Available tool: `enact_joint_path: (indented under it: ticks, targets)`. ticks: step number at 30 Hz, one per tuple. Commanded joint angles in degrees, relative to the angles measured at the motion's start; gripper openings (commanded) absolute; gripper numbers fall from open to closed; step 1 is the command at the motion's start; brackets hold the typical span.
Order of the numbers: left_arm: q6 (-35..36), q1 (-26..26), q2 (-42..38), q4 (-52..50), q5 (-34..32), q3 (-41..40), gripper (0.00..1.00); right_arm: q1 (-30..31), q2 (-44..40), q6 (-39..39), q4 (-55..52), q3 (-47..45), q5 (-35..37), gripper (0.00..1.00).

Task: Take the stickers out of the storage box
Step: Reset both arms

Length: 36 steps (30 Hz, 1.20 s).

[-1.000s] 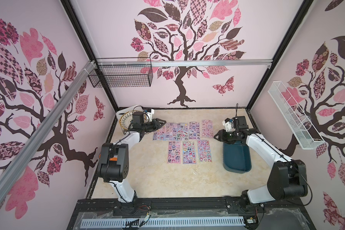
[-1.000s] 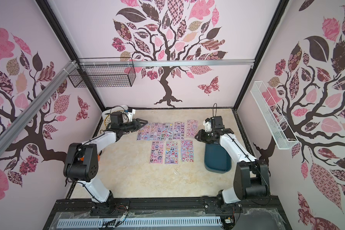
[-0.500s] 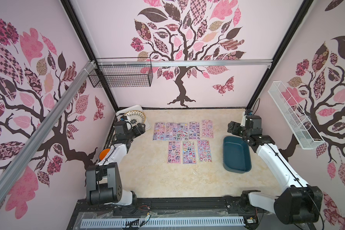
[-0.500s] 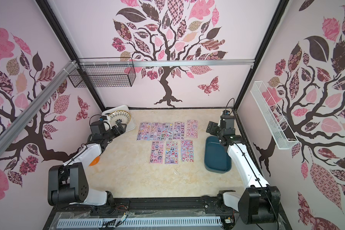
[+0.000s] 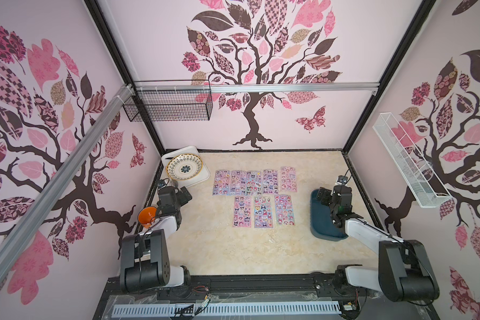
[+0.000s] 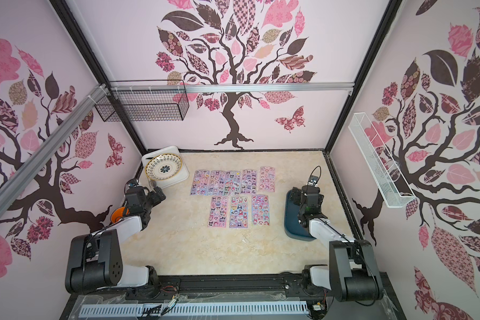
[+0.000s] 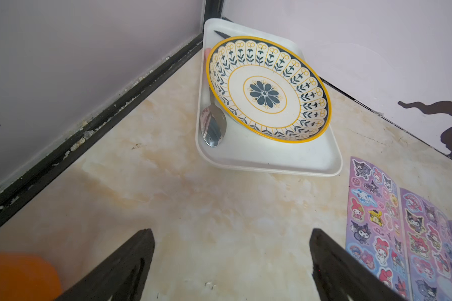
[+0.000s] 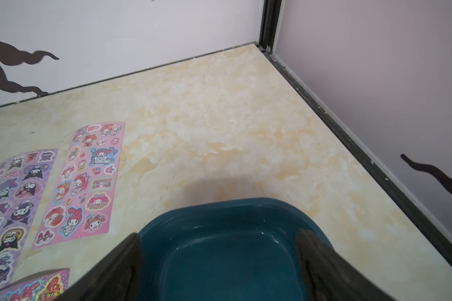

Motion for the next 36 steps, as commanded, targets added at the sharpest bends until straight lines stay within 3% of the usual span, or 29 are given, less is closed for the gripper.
enact_joint_path:
  ticks: [1, 4, 7, 11, 13, 16, 18, 20, 22, 36]
  targets:
    - [5.3, 0.2, -1.9, 12.8, 1.0, -4.3, 0.98, 0.0, 2.8, -3.5, 15.1, -3.5, -2.0, 0.95]
    - [4.2, 0.2, 1.9, 23.3, -0.5, -9.2, 0.98, 0.0, 3.8, -3.4, 13.8, -2.3, -1.3, 0.96]
    - [7.5, 0.2, 4.1, 20.2, 6.8, -6.2, 0.98, 0.0, 5.7, -4.6, 16.8, -2.2, -3.5, 0.96]
    - [10.9, -0.5, 4.8, 24.3, 13.5, -7.5, 0.98, 0.1, 11.6, -6.0, 26.5, -4.3, -8.9, 0.95]
    - [12.6, -1.6, 5.1, 29.4, 13.8, -9.9, 0.98, 0.1, 15.9, -6.6, 30.9, -4.0, -9.5, 0.99]
    - [14.5, -3.7, 8.5, 35.5, 11.4, -11.7, 0.98, 0.1, 14.4, -6.3, 24.2, -2.2, -9.2, 0.99]
    - [15.2, -4.6, 11.7, 37.0, 11.3, -10.2, 0.98, 0.1, 15.2, -6.4, 26.8, -2.5, -9.2, 0.99]
    - [16.2, -5.1, 9.3, 30.1, 10.8, -9.1, 0.98, 0.0, 14.6, -6.3, 24.7, -2.2, -9.2, 0.99]
    - [16.1, -5.4, 10.9, 33.5, 10.3, -9.2, 0.98, 0.1, 15.0, -6.4, 26.0, -2.3, -9.1, 0.99]
    - [16.5, -5.4, 9.9, 31.0, 10.4, -8.8, 0.98, 0.1, 14.9, -6.3, 24.9, -2.0, -9.3, 0.99]
